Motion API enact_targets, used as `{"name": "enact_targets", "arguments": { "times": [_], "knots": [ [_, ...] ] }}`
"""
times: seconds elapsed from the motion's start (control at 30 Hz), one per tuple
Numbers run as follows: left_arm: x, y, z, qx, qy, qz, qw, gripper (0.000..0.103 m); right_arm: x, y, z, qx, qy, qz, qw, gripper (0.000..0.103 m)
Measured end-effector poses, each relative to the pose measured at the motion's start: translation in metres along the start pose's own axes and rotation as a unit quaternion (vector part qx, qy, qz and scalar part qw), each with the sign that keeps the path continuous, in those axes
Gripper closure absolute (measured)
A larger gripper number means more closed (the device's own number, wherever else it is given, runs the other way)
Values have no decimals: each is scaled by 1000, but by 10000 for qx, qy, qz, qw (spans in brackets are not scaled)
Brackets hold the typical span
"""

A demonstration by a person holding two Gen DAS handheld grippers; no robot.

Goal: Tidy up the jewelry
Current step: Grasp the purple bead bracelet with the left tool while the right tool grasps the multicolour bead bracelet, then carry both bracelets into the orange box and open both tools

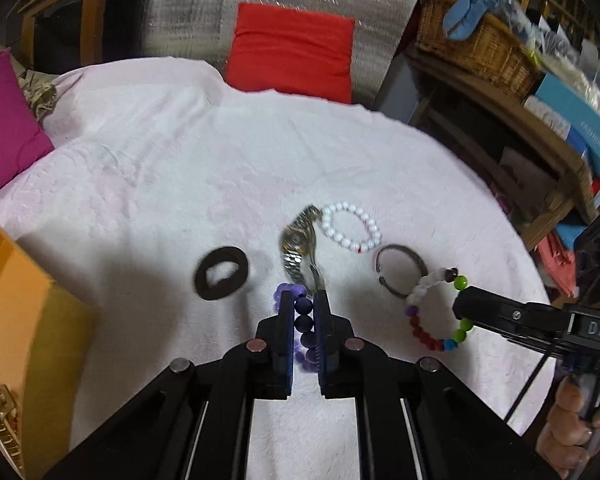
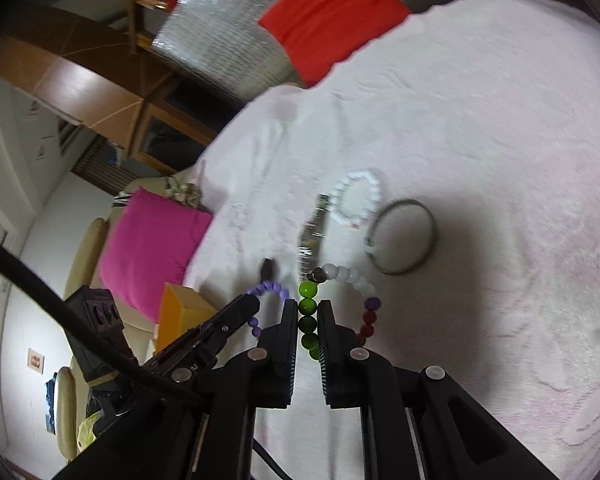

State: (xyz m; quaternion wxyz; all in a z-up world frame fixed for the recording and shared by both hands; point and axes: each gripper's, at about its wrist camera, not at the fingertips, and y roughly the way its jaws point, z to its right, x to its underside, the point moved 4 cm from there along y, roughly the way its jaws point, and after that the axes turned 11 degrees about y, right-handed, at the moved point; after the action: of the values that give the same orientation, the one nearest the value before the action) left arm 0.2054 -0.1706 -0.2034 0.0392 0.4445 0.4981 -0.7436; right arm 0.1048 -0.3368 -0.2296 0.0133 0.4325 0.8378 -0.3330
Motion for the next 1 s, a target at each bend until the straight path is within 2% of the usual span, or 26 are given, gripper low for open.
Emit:
{"name": "enact_targets", "arguments": {
  "times": [0.17,0.27,0.5,0.73,0.9,1.0],
  "knots": [
    [1,-25,-20,121,-206,226,9995,94,10,3,-23,-258,-269,31,9993,92],
    [3,-35,-31,12,-244,326,9992,94,15,7,-33,-338,-387,8,9987,92],
    [7,-33,-48,83,-599,282,9978,94,16,14,-33,-197,-293,91,9993,92],
    [8,-33,-46,22,-504,282,9983,94,13,15,-20,-52,-188,35,9998,92],
    [10,-32,-44,17,-475,234,9986,94,16,15,-32,-191,-328,37,9993,92],
    [11,-31,-42,5,-411,221,9989,94,22,20,-36,-125,-447,-17,9989,92]
  ]
}}
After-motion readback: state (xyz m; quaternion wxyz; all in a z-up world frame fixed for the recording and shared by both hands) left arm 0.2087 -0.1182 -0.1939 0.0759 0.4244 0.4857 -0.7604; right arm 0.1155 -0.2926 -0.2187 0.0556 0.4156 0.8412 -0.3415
